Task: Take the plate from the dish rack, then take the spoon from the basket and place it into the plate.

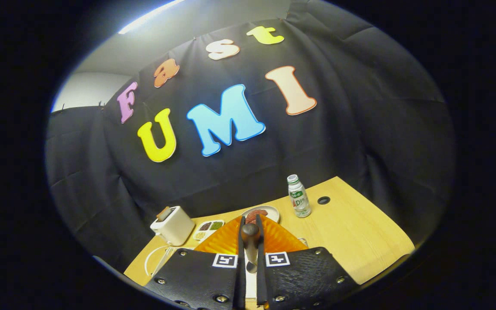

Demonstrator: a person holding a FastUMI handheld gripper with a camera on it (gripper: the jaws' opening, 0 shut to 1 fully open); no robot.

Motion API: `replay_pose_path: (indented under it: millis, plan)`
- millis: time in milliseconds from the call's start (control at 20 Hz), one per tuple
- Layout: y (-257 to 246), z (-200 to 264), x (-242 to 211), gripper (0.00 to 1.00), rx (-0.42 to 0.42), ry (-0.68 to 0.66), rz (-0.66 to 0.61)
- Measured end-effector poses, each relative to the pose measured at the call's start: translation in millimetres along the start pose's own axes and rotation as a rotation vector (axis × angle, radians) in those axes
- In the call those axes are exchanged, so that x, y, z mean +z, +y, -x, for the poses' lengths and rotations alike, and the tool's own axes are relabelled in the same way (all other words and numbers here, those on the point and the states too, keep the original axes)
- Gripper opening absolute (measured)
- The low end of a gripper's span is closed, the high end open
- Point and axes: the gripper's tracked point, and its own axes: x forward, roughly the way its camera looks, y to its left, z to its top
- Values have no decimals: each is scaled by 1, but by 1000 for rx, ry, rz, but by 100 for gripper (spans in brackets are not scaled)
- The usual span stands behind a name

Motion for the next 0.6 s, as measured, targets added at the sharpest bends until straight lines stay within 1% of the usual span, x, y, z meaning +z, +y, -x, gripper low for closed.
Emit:
replay_pose_path:
  millis: [250,400,600]
  plan:
    - [51,19,-40,9,109,89,53]
    - [79,29,-69,9,172,149,111]
    - [109,42,-107,9,239,213,172]
